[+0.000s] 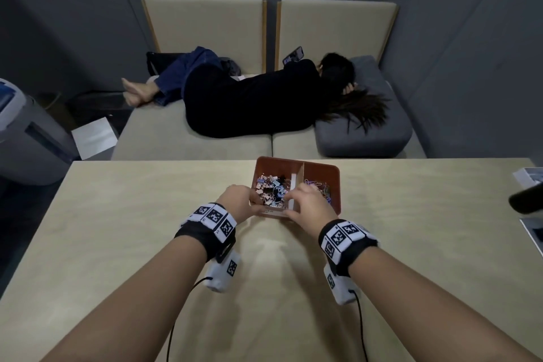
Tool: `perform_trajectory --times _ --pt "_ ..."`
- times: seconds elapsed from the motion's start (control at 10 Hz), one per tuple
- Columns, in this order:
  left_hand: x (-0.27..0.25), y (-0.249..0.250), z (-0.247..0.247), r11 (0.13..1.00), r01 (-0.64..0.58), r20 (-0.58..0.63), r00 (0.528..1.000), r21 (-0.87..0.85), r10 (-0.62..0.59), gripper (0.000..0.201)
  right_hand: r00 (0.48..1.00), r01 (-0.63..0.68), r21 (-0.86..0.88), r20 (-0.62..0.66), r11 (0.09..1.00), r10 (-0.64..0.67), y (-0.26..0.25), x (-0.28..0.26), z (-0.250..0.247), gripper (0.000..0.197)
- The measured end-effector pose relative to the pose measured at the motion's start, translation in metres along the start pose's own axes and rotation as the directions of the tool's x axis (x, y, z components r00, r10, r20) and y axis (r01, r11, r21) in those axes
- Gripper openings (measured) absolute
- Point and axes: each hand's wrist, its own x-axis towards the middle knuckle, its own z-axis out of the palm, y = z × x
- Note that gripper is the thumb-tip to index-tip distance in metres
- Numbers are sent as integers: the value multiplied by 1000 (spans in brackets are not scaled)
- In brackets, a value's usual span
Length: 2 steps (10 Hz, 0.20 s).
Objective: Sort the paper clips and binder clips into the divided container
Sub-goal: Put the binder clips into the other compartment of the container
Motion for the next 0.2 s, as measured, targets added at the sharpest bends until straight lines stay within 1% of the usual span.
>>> perform_trajectory --times 0.1,0.2 --pt "-8 -3 10 1000 -17 -10 1000 -11 17 27 998 56 -32 14 998 -56 3 -14 4 36" --pt "-18 1 14 999 -30 -29 999 -31 29 39 991 132 3 -7 991 -132 2 -27 1 39"
